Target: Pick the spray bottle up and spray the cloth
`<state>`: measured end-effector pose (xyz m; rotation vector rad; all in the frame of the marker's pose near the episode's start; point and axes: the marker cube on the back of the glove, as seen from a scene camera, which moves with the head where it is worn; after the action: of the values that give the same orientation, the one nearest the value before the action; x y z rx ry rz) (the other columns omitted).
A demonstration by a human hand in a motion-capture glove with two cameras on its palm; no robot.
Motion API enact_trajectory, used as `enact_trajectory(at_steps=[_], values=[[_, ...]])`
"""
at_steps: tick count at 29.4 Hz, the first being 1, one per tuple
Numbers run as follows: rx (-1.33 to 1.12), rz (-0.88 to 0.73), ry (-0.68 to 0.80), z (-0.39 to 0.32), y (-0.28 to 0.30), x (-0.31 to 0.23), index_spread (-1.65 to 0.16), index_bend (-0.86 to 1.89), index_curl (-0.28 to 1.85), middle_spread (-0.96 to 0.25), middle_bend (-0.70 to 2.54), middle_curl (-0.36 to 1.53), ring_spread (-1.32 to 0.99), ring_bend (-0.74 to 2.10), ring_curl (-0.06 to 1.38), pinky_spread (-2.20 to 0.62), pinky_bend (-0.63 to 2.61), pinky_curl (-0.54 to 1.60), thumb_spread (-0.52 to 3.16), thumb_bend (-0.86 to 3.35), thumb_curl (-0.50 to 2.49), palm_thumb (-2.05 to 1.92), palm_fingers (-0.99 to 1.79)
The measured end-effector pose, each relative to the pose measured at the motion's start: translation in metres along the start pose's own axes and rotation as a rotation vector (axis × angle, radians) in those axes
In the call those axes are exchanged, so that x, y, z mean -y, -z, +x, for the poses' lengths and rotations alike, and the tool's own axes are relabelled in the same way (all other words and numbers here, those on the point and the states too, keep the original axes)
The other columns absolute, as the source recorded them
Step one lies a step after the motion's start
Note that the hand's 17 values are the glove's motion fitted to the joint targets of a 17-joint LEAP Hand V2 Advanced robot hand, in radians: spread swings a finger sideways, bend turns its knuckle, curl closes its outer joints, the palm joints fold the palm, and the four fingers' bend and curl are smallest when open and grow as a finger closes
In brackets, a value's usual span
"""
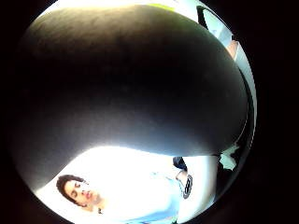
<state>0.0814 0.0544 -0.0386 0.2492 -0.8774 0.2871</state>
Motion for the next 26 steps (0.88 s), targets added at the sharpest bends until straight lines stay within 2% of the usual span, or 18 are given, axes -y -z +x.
enact_trajectory(at_steps=[4,10,19,26], values=[[0.125,0.048,0.071,-0.024,-0.038,0.007,-0.26,0.15,0.39,-0.11,0.23,0.43,-0.11,0.44,0.38,-0.08,0.36,0.39,0.83,-0.03,0.56,0.94,1.16],[0.208,0.024,0.13,-0.045,-0.09,0.019,-0.26,0.15,0.39,-0.11,0.22,0.43,-0.11,0.43,0.38,-0.07,0.35,0.38,0.84,-0.03,0.56,0.94,1.16],[0.267,0.04,0.157,-0.062,-0.158,0.036,-0.26,0.15,0.4,-0.1,0.21,0.43,-0.11,0.42,0.38,-0.07,0.34,0.38,0.84,-0.03,0.56,0.94,1.15],[0.276,0.037,0.171,-0.062,-0.189,0.036,-0.26,0.15,0.4,-0.1,0.21,0.43,-0.11,0.42,0.38,-0.07,0.35,0.38,0.85,-0.02,0.56,0.94,1.15]])
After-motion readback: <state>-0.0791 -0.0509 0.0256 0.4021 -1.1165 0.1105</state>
